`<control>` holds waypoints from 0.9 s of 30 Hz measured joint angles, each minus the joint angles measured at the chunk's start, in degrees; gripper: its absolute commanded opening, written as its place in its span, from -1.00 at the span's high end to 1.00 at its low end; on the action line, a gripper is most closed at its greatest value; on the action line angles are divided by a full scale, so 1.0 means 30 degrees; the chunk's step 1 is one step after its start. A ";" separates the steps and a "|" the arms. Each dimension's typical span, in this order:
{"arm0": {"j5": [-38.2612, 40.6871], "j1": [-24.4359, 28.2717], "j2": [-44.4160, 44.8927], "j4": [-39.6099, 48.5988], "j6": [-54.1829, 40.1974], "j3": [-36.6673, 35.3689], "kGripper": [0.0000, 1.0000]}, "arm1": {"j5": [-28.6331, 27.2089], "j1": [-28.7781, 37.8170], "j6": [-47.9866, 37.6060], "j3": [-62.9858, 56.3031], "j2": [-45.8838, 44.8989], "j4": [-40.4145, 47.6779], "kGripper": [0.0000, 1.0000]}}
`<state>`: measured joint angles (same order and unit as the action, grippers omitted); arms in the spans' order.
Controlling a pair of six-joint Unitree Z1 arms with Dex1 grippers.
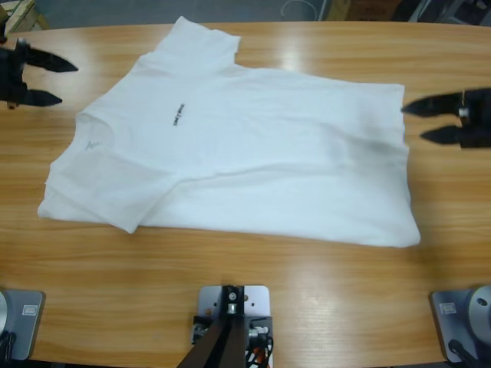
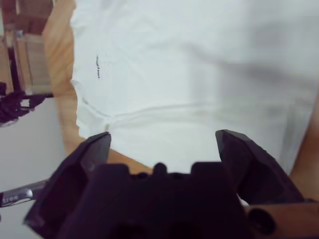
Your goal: Fold clothes
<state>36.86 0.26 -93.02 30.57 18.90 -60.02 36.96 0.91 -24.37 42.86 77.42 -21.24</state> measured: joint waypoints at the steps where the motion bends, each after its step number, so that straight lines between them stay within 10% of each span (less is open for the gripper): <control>1: -0.0220 -0.0215 -0.0013 0.0638 -0.0478 -0.0613 -0.99 | 0.0012 -0.0028 0.0329 0.0684 0.0501 -0.0088 -0.70; 10: -0.0378 -0.0682 -0.1354 0.3548 -0.2228 -0.2921 -0.99 | -0.1543 -0.1292 0.1410 0.1965 0.2656 -0.2367 -0.70; 27: -0.0089 -0.0921 -0.2035 0.4534 -0.2448 -0.2764 -0.99 | -0.4233 0.3071 -0.6549 -0.5480 -0.0156 0.1772 -0.78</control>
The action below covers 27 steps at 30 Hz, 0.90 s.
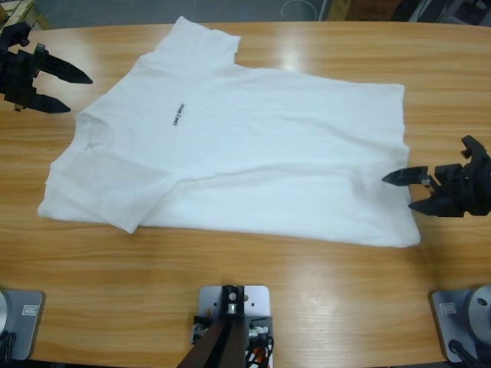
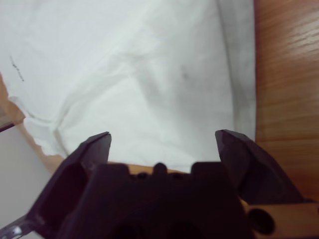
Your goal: Fold clothes
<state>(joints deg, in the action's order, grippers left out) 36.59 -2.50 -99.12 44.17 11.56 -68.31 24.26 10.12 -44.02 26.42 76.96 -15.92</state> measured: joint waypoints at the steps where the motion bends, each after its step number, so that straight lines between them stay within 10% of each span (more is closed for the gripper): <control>1: 0.0000 -0.0062 0.0000 0.0023 -0.0009 0.0068 -0.99 | -0.0191 0.0111 -0.0142 -0.0173 0.0006 0.0001 -0.88; 9: 0.0005 -0.0217 0.0008 0.0468 -0.0511 0.0756 -0.99 | -0.1043 0.0309 -0.0721 -0.0836 0.0006 0.0003 -0.90; 17: 0.0007 -0.0177 0.0011 0.0509 -0.0806 0.1117 -0.99 | -0.0682 0.0904 -0.0900 -0.0992 0.0730 0.1272 0.49; 18: 0.0007 -0.0144 0.0011 0.0513 -0.0819 0.1118 -0.99 | -0.0673 0.1008 -0.0970 -0.1025 0.0846 0.1384 0.90; 27: 0.0008 0.0133 0.0012 0.0538 -0.0895 0.1119 -0.99 | -0.0673 0.1201 -0.1897 -0.1988 0.0816 0.1848 1.00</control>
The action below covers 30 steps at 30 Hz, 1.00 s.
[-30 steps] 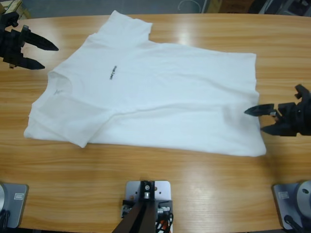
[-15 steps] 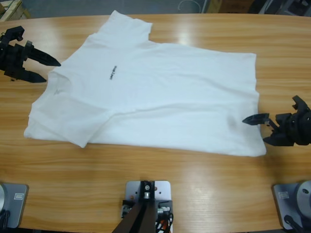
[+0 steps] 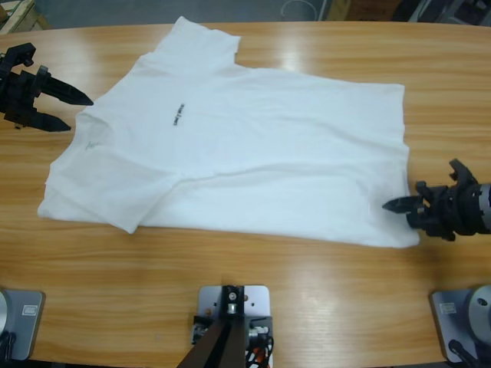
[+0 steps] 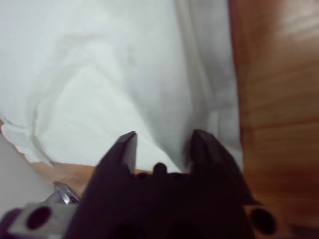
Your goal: Fold clothes
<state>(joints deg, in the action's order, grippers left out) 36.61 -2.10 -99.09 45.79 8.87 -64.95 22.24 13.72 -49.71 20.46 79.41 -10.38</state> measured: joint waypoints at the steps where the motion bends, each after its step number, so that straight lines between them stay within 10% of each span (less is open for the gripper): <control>1: 0.0000 0.0009 0.0000 0.0000 -0.0008 0.0000 -0.99 | 0.0000 0.0001 -0.0083 -0.0086 -0.0054 0.0003 1.00; 27: 0.0004 0.0210 0.0000 0.0002 -0.0019 0.0101 -0.99 | -0.0169 0.1049 -0.2544 -0.0138 -0.2176 -0.2942 1.00; 29: 0.0004 0.0210 0.0000 0.0002 -0.0040 0.0128 -0.99 | -0.0258 0.1098 -0.2545 -0.0129 -0.2172 -0.2998 -0.43; 30: 0.0004 0.0210 0.0000 0.0005 -0.0043 0.0128 -0.99 | -0.0290 0.1120 -0.2545 -0.0129 -0.2157 -0.3004 -0.75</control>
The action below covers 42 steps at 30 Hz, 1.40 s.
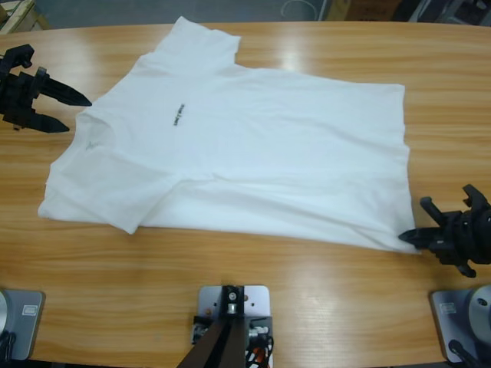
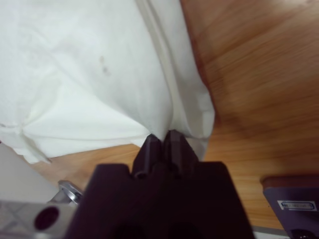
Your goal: Fold clothes
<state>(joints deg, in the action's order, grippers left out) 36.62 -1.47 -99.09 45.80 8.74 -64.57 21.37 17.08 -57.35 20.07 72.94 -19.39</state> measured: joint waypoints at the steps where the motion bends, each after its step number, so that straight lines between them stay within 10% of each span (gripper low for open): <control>1: 0.0000 0.0000 0.0000 0.0001 -0.0004 0.0000 -0.99 | -0.0023 0.0015 0.0001 0.0001 0.0025 -0.0023 -0.91; 23: 0.0280 -0.1856 0.2134 0.0489 -0.0851 0.0131 -0.98 | -0.2509 0.0043 0.5829 0.3439 -0.3932 -0.3070 -1.00; 42: 0.1899 0.0957 0.1067 0.2388 -0.0501 -0.3963 -0.98 | 0.1619 -0.3416 1.0942 1.2287 0.1181 -0.5165 -1.00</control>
<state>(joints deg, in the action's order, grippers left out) 42.32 1.40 -95.89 52.97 7.24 -76.45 26.22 6.83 -24.52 56.93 76.48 -34.89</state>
